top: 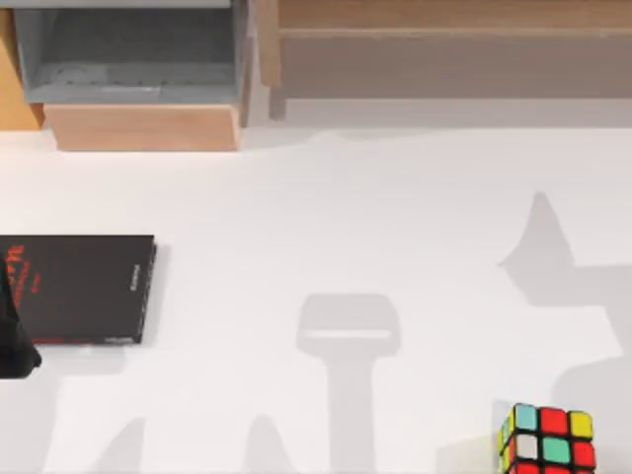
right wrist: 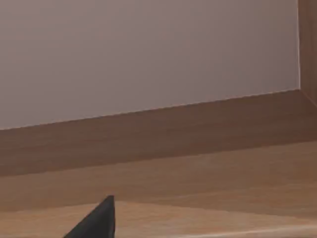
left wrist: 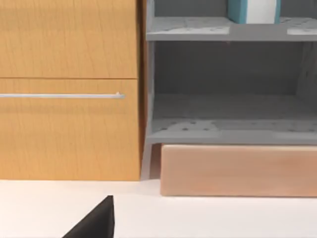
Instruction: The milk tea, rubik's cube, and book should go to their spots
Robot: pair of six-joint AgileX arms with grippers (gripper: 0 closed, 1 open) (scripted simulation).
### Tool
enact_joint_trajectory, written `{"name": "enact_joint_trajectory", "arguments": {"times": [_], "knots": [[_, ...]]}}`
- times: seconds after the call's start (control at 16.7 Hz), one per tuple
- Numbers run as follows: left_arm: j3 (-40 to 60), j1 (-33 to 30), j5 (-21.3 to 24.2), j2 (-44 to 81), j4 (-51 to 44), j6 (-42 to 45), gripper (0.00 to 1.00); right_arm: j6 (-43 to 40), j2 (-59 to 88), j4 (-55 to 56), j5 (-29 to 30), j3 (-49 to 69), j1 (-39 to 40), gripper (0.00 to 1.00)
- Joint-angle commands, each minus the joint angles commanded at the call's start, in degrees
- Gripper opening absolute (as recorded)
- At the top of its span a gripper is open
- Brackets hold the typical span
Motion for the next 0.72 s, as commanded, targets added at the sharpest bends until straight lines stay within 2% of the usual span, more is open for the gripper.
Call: {"name": "enact_joint_trajectory", "arguments": {"times": [0.18, 0.36, 0.72], "knots": [[0.0, 0.0, 0.0, 0.0, 0.0, 0.0, 1.0, 10.4, -7.4, -14.0, 0.6, 2.1, 7.0, 1.0], [0.0, 0.0, 0.0, 0.0, 0.0, 0.0, 1.0, 21.1, -13.9, -33.2, 2.5, 3.7, 16.8, 1.0], [0.0, 0.0, 0.0, 0.0, 0.0, 0.0, 1.0, 36.6, -20.8, -77.4, 11.5, 5.6, 40.2, 1.0]]}}
